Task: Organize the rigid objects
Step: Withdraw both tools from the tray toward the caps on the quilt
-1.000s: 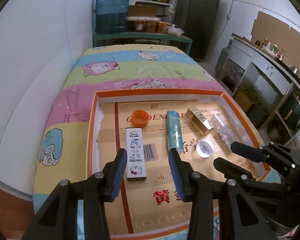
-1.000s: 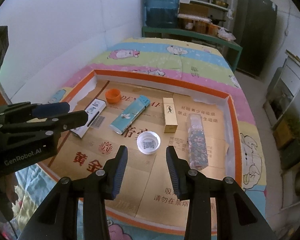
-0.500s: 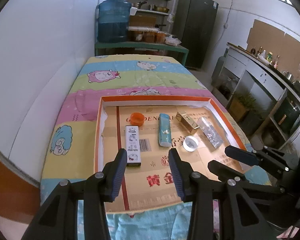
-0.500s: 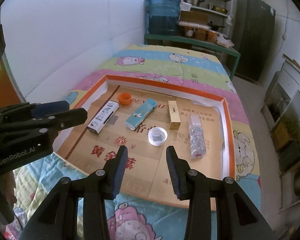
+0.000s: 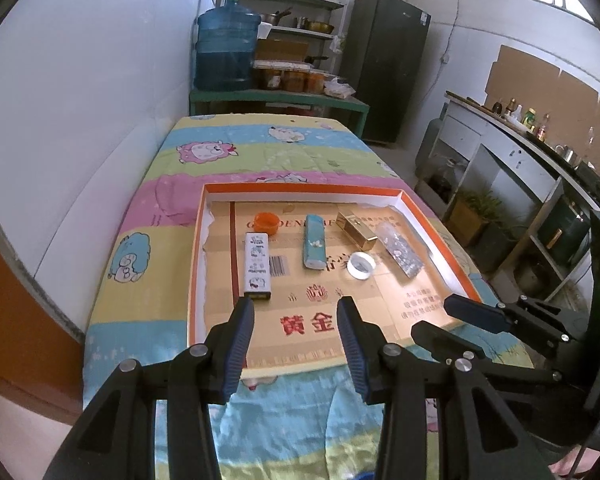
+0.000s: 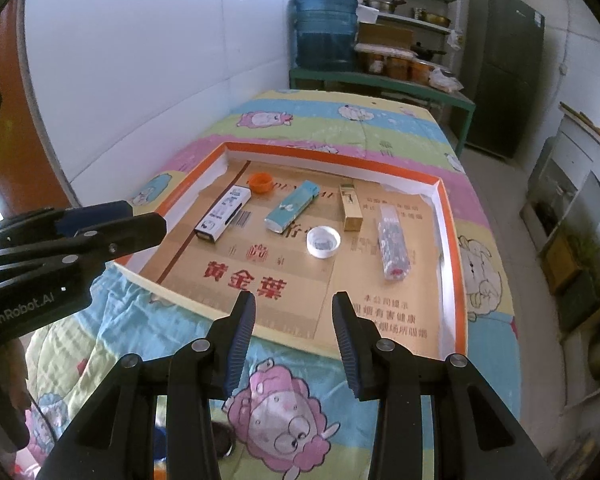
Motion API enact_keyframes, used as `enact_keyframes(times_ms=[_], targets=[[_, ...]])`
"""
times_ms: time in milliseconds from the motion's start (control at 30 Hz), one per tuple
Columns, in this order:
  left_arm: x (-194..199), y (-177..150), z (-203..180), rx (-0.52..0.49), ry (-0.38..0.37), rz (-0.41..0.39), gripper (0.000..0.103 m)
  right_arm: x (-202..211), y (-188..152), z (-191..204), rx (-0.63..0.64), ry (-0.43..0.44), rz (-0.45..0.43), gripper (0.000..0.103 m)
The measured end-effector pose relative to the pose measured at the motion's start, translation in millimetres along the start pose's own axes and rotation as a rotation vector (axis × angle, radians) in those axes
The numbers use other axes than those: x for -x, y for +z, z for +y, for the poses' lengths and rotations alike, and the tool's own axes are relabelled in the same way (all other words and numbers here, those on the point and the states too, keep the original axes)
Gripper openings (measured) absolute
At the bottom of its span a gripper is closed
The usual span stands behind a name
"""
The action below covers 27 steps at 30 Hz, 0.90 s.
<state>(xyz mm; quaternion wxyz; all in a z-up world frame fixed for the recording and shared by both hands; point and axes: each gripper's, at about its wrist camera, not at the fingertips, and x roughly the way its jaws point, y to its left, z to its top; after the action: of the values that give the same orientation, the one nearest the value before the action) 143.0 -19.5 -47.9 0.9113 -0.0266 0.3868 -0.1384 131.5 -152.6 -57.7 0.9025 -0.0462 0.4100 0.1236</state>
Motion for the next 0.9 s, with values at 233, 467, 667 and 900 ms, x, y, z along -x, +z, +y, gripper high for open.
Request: enact_keyframes(times_ms=[233,467,667,900], targets=[[15.6,-16.9,-2.1,0.009,-0.016,-0.011,0.043,17.9,-13.1,8.4,0.007,0.000,-0.015,0.041],[29.4,-35.3,-2.9,0.021,-0.038,-0.015,0.043,31.2,-31.9,15.3,-0.009,0.013,-0.014,0.041],[40.7,-53.5,-5.9,0.031,-0.065,-0.029,0.043,37.9,-48.3,19.2,-0.027,0.023,-0.001,0.041],[49.8,-72.9,-1.3,0.050,-0.069,-0.023,0.043,48.0,-68.1,24.3,-0.029,0.011,0.007,0.041]])
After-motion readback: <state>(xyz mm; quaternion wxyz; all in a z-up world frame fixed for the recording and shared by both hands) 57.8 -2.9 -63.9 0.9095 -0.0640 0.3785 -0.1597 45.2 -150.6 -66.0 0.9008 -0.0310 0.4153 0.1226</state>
